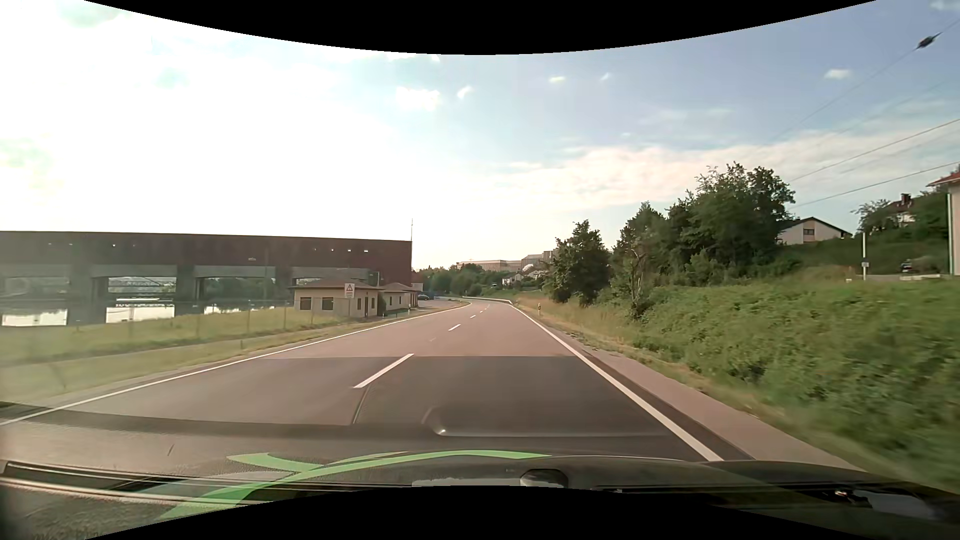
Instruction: Follow the waypoints while adhering to traffic rules and regulations
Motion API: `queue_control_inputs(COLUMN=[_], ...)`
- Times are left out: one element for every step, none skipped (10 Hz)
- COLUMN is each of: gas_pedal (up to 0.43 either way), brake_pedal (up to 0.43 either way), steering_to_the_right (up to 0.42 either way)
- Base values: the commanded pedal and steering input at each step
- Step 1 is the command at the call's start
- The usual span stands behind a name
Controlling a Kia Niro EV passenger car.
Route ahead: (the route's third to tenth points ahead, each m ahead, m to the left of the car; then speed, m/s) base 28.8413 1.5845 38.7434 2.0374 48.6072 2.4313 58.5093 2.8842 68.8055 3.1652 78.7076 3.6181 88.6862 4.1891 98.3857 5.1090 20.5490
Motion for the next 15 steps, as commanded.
queue_control_inputs(gas_pedal=[0.157,0.157,0.157,0.157,0.157,0.157,0.157,0.157,0.157,0.150,0.130,0.087,0.087,0.098,0.098], brake_pedal=[0.000,0.000,0.000,0.000,0.000,0.000,0.000,0.000,0.000,0.000,0.000,0.000,0.000,0.000,0.000], steering_to_the_right=[0.001,0.001,0.001,0.001,0.001,0.001,0.001,0.001,0.001,0.001,0.000,0.000,-0.002,-0.002,-0.002])
